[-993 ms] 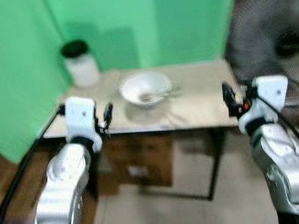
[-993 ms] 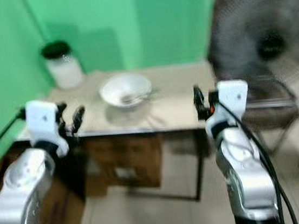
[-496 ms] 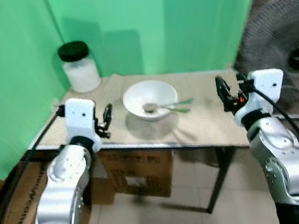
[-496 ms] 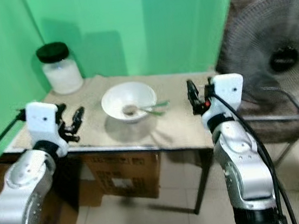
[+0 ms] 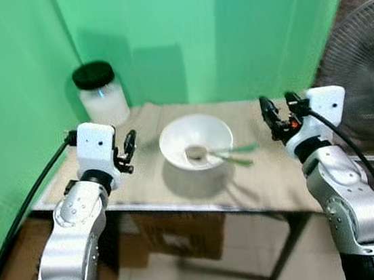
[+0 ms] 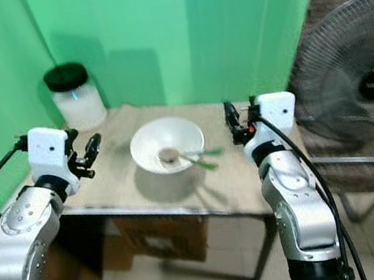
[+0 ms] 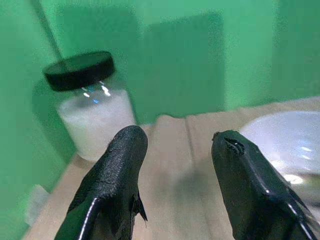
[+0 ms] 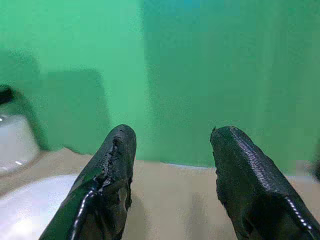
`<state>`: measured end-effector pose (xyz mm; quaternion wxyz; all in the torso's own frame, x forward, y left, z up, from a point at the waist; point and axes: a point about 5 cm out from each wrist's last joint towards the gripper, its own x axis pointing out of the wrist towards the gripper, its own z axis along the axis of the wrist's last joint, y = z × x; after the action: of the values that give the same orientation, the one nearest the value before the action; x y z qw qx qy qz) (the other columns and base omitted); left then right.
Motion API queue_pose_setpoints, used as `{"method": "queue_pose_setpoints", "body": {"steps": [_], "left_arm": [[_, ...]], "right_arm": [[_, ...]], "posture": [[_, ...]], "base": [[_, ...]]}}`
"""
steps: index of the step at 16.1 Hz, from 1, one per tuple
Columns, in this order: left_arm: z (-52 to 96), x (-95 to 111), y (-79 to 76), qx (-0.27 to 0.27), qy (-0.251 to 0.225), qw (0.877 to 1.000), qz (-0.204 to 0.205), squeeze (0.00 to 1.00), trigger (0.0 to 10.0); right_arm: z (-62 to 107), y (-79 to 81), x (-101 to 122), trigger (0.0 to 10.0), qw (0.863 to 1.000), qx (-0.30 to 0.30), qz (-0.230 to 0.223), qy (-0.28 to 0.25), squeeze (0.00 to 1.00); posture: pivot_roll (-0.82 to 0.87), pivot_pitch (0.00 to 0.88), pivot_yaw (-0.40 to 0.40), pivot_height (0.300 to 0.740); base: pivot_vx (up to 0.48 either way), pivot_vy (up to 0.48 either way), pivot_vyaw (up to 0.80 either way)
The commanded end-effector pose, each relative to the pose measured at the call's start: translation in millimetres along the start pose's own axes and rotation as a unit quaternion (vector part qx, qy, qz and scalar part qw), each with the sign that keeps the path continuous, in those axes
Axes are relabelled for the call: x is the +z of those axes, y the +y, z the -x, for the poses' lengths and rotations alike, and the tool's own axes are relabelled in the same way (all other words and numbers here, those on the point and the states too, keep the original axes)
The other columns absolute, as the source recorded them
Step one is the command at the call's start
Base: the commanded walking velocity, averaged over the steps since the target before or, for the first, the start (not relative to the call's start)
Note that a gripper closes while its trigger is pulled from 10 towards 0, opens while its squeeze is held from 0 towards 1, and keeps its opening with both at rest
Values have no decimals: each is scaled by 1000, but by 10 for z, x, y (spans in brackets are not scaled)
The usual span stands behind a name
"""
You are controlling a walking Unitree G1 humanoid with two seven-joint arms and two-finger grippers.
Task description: Setting the table
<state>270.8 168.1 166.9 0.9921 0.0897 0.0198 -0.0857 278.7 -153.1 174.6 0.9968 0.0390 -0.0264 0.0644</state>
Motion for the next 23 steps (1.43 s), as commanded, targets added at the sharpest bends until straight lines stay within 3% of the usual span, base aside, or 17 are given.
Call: {"method": "queue_pose_setpoints", "body": {"steps": [1,3,5,7,9,14,18,20,23], "left_arm": [[9,17,60,2,3,1000,-14,0,10000],[-10,-35,136,27,12,999,-15,0,10000],[0,54,67,2,-8,1000,-1,0,10000],[5,33,101,19,-6,1000,13,0,10000],[24,76,91,13,-13,1000,-13,0,10000],[66,10,138,37,3,999,-28,0,10000],[54,15,67,0,6,999,-44,0,10000],[31,22,54,-11,13,999,-30,0,10000],[-29,33,48,-63,19,996,-55,0,10000]], "right_arm": [[14,109,-5,10000,1000,23,-11,2,0],[9,128,-37,10000,1000,22,-9,6,0],[14,164,12,10000,999,39,-13,1,0],[20,185,24,10000,999,52,-11,0,0],[40,254,67,10000,995,101,-3,2,0],[29,305,-4,10000,985,168,18,44,0],[-36,351,0,10000,979,194,20,62,0],[-92,359,15,10000,980,183,4,82,0],[-276,428,60,10000,975,164,10,146,0]], "posture": [[117,0,21,740],[113,0,32,740],[113,0,31,740],[111,0,44,740],[119,0,26,740],[137,0,16,740],[142,0,4,740],[145,0,4,740],[125,0,16,740]], "base": [[330,0,0],[321,0,0],[0,0,0],[0,0,0],[0,-236,400],[0,-472,800],[0,-187,400],[0,480,0],[0,271,0]]}}
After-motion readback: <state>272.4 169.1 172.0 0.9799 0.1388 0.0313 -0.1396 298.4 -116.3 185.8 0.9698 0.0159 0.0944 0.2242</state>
